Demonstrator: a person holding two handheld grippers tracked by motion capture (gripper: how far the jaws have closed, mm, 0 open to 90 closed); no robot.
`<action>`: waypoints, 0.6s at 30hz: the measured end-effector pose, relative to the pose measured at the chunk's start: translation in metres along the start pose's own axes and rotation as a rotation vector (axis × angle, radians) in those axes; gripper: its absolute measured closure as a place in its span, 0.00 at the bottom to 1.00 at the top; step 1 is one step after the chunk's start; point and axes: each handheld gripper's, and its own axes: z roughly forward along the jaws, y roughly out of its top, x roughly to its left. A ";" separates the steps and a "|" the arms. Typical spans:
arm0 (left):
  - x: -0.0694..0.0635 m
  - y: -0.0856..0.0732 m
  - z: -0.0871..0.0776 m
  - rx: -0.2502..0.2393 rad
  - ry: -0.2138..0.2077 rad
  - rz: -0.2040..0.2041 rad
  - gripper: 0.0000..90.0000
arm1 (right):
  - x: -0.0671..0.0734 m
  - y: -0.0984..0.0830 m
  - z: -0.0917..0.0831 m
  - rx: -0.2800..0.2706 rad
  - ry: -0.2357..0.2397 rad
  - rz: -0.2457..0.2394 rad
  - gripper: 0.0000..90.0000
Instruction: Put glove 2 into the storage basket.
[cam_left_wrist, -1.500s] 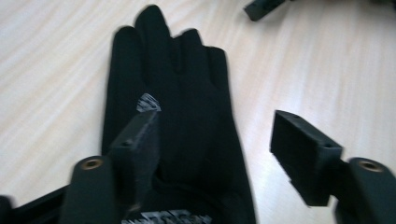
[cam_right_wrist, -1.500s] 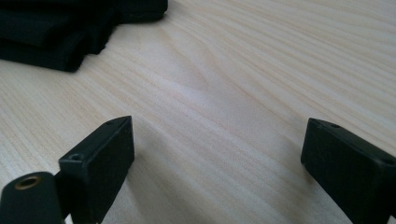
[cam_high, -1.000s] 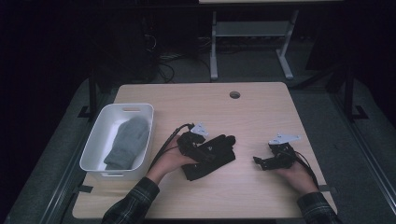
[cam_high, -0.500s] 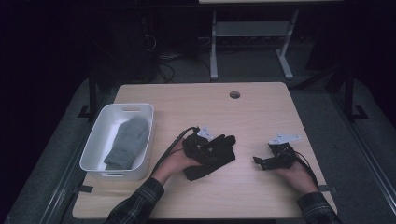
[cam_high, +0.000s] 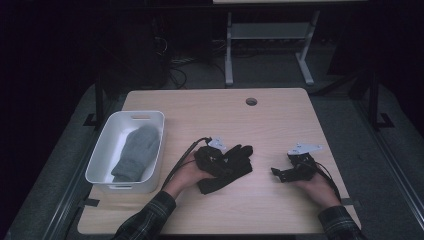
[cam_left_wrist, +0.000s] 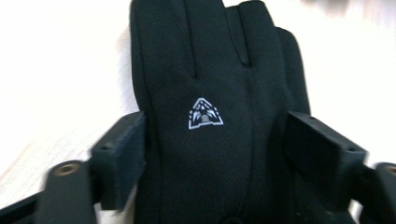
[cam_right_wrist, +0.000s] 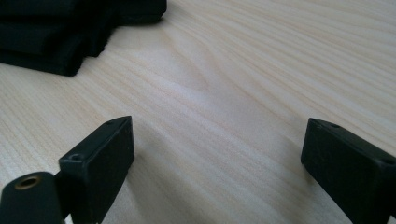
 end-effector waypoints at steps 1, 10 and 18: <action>-0.002 0.000 0.000 -0.010 -0.012 -0.004 0.33 | 0.000 0.000 0.000 0.000 0.000 0.000 0.10; -0.005 0.002 -0.002 0.009 -0.101 -0.015 0.72 | 0.000 0.000 0.000 0.000 -0.001 0.001 0.10; -0.007 0.011 -0.013 0.023 -0.061 -0.042 0.74 | 0.000 0.000 0.000 0.000 -0.001 0.000 0.10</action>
